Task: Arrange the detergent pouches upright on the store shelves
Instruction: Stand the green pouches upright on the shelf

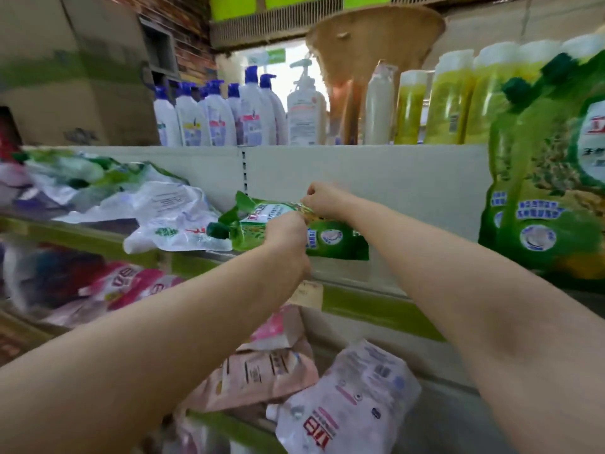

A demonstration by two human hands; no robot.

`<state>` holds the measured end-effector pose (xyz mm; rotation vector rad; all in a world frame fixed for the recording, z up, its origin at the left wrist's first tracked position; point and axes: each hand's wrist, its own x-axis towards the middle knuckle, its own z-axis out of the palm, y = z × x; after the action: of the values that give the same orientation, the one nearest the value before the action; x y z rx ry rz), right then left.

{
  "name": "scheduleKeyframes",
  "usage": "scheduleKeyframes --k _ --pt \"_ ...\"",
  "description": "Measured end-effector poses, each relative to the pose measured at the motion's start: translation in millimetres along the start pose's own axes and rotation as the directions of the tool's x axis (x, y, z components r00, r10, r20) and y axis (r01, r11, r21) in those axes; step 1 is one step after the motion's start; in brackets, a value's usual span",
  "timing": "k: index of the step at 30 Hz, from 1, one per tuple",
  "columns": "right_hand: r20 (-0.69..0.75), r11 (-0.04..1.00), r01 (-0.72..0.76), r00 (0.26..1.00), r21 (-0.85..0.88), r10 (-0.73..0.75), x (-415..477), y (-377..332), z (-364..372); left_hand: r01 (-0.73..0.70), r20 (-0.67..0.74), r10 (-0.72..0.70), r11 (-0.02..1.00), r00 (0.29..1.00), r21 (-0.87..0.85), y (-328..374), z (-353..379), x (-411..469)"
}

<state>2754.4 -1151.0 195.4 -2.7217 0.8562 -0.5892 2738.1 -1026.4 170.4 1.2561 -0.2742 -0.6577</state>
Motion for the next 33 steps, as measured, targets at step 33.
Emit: scheduleKeyframes --k 33 --pt "-0.710 0.935 0.274 0.704 0.225 -0.036 -72.1 45.0 -45.0 -0.050 -0.068 0.033 0.959 0.997 -0.277 -33.8 57.2 16.8"
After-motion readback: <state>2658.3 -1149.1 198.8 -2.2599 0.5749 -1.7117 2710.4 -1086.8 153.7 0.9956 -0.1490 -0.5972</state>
